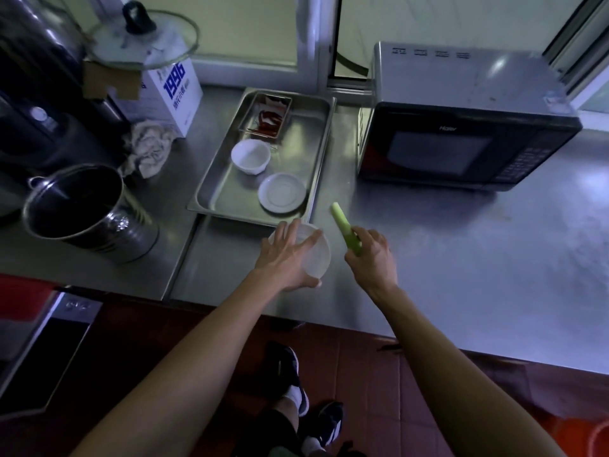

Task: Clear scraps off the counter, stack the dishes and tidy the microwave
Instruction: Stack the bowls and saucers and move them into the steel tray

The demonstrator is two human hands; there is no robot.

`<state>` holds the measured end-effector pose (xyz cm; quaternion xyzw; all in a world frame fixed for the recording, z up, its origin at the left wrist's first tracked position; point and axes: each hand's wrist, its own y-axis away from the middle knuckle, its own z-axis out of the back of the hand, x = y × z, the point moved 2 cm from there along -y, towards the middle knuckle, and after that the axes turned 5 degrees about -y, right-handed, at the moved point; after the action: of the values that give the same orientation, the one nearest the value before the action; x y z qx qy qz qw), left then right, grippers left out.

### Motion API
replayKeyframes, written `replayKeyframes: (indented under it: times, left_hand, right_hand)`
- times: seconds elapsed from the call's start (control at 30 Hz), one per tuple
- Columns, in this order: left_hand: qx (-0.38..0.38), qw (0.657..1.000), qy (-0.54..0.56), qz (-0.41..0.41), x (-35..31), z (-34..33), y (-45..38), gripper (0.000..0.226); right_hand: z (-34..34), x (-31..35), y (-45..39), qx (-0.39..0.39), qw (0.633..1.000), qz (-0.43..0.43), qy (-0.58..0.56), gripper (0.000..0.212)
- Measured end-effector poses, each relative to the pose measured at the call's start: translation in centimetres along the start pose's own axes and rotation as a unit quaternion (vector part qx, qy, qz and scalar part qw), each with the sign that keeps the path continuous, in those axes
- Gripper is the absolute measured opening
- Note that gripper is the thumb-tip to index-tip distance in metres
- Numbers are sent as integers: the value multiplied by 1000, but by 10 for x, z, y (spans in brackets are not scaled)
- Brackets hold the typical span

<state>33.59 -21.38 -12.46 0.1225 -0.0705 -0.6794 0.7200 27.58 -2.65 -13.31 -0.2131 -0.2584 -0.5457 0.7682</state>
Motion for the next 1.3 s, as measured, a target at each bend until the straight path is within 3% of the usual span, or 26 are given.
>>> replayKeyframes:
  times: [0.47,0.63,0.77,0.93,1.13,1.3]
  left_hand:
    - [-14,997,48,58,120,20,-89,117]
    - [11,998,47,28,145,20,-125,114]
    - [18,999,27,5,149,18,-150,114]
    - [25,999,40,10,147,0,-178,115]
    - [42,998,43,31,146,-14,-205,111]
    - [66,995,60,36,132,-24,-223,111]
  right_hand:
    - [-40,86,-123,31,999,15,38,38]
    - [-57,108,-164,16,999,24,34,40]
    - [-69,107,-186,3,999,31,33,52]
    - [-80,90,-211,52,988,64,130,69]
    - [-84,76,-234,10,998,67,9,56]
    - [-86,63,-251,18,999,43,5,44]
